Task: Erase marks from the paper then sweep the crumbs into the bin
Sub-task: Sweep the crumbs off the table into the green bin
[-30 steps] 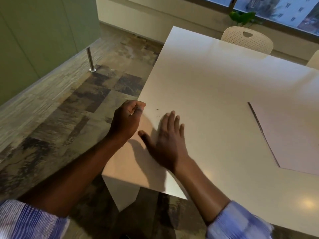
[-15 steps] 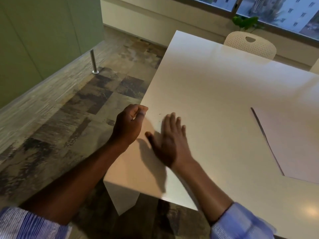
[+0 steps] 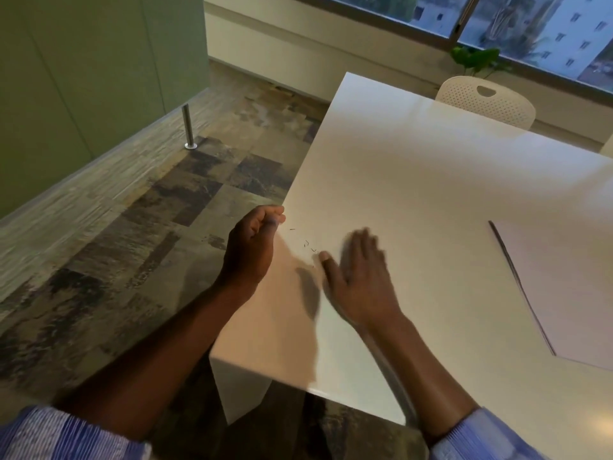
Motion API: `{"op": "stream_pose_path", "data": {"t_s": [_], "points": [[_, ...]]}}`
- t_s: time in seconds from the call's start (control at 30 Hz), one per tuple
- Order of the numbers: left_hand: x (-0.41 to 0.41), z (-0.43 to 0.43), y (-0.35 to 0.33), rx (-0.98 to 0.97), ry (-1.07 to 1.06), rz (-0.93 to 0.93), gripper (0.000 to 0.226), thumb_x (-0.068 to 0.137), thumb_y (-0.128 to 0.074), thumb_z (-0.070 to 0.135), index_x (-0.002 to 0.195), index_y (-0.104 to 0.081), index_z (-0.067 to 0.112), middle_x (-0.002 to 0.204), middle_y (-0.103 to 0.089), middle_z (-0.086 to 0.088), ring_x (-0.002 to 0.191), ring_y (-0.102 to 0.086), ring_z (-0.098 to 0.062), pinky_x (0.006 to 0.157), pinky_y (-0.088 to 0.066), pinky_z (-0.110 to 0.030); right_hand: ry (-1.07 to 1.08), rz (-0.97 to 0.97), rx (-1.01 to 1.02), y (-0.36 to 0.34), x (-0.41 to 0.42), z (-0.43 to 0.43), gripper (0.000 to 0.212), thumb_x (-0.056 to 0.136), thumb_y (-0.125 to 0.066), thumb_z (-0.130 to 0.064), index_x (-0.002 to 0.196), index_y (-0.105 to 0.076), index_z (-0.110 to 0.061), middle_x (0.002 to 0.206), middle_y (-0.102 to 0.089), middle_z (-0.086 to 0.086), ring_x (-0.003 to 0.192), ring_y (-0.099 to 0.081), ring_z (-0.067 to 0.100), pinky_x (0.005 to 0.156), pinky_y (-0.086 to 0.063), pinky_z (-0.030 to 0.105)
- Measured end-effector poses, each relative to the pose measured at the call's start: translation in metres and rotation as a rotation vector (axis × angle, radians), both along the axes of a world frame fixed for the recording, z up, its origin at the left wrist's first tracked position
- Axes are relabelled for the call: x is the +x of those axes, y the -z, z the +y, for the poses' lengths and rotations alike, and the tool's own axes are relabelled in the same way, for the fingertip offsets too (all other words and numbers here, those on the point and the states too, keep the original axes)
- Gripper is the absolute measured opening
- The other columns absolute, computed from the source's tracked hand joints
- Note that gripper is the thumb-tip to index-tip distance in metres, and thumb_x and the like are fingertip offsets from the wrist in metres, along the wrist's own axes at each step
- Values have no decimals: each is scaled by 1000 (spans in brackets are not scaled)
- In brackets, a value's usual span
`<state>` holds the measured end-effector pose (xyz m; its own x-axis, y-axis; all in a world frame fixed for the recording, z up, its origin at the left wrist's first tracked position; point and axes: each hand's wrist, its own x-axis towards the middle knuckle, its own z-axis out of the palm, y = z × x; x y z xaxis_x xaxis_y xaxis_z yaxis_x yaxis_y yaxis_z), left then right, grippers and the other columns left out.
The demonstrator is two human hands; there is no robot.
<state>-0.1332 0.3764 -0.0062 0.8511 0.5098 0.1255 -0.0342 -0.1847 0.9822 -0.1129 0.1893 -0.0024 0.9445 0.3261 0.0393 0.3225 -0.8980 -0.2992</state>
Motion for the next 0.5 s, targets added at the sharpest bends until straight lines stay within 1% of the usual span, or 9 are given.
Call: {"op": "stream_pose_path", "data": {"t_s": [0.03, 0.1, 0.17, 0.2, 0.27, 0.3, 0.37, 0.43, 0.5], "points": [[0, 0, 1, 18, 2, 7, 25, 102, -50, 26, 117, -70, 23, 110, -72, 11, 101, -62, 8, 87, -46, -14, 81, 23, -58, 0, 1, -5, 93, 96, -18, -69, 158, -8, 0, 166, -2, 21, 154, -1, 34, 125, -5, 46], [2, 0, 3, 24, 11, 7, 27, 100, -49, 30, 117, -70, 26, 106, -71, 17, 98, -62, 13, 85, -45, -11, 87, 36, -144, 4, -1, 4, 93, 96, -14, -69, 158, -4, 1, 165, 3, 23, 154, 3, 36, 125, -2, 48], [2, 1, 5, 19, 11, 0, 28, 101, -49, 30, 118, -70, 23, 106, -72, 16, 101, -64, 10, 91, -50, -18, -46, 62, -99, 7, -3, 26, 88, 98, -14, -66, 159, -2, -3, 166, 6, 20, 154, 8, 34, 125, 2, 45], [2, 2, 6, 16, 12, -2, 29, 101, -48, 29, 119, -69, 21, 108, -73, 11, 105, -66, 2, 96, -52, -25, -132, 88, -26, 7, -2, 37, 83, 100, -16, -63, 159, -3, -7, 166, 6, 17, 154, 8, 30, 125, 3, 42], [1, 3, 6, 34, 19, 9, 27, 106, -47, 24, 123, -68, 17, 117, -72, 0, 113, -65, -14, 102, -52, -37, -271, 144, 176, 0, 1, 50, 71, 104, -22, -55, 160, -7, -13, 168, 1, 10, 154, 5, 22, 123, 4, 34], [0, 3, 3, 59, 22, 19, 28, 107, -46, 23, 126, -67, 17, 122, -71, -2, 117, -64, -17, 104, -51, -38, -287, 182, 293, -5, 4, 52, 66, 106, -25, -51, 160, -11, -15, 168, -3, 7, 154, 2, 19, 122, 2, 31], [-5, -1, -4, 198, 25, 17, 38, 108, -43, 31, 138, -59, 16, 139, -63, -4, 130, -56, -18, 107, -44, -30, -199, 275, 561, -18, 12, 47, 59, 107, -29, -46, 158, -22, -18, 167, -16, 5, 153, -14, 15, 124, -7, 32], [-17, -19, -15, 445, 118, -38, 60, 104, -34, 49, 155, -39, 19, 160, -39, 0, 148, -34, -12, 117, -29, -21, -47, 451, 924, -32, 18, 38, 52, 105, -33, -51, 149, -42, -26, 162, -32, 2, 143, -38, 6, 121, -26, 34], [-28, -51, -25, 537, 322, -81, 76, 99, -23, 69, 162, -13, 28, 168, -10, 15, 156, -9, -3, 123, -11, -14, 75, 713, 1232, -45, 25, 33, 62, 97, -36, -66, 141, -51, -25, 156, -42, 2, 138, -46, 9, 118, -33, 37]]}}
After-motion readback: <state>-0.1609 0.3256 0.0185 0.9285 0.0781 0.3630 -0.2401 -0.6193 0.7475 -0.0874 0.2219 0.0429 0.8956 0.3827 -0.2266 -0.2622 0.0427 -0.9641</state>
